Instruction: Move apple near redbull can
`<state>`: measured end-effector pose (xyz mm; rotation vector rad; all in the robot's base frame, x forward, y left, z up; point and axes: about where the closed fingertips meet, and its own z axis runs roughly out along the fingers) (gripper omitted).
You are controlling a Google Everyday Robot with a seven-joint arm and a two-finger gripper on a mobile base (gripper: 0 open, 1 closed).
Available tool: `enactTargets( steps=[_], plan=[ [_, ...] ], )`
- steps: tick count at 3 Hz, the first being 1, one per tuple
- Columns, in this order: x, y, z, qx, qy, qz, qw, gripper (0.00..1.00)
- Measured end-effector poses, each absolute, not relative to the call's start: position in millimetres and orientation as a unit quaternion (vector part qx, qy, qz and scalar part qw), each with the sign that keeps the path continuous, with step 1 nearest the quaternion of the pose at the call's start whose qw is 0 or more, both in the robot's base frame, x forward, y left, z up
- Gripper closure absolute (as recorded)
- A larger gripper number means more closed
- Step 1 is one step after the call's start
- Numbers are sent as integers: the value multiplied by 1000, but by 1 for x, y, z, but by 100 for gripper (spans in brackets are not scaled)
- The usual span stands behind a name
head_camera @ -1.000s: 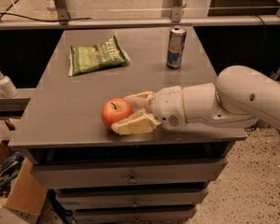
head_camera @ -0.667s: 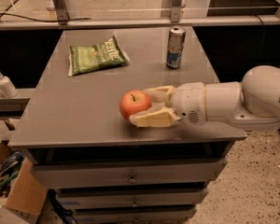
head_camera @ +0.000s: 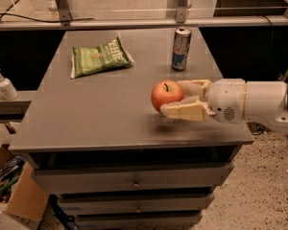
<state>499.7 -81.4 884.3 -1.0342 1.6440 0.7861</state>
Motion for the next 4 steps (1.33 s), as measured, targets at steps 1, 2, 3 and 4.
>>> enactTargets(
  steps=[1,2,3,4],
  plan=[
    [513,-91,892,-431,676,302,516,100],
    [544,-118,903,-419,678,264,544,100],
    [578,-148,907,-394,688,231,564,100],
    [609,-164,903,-378,697,213,571,100]
  ],
)
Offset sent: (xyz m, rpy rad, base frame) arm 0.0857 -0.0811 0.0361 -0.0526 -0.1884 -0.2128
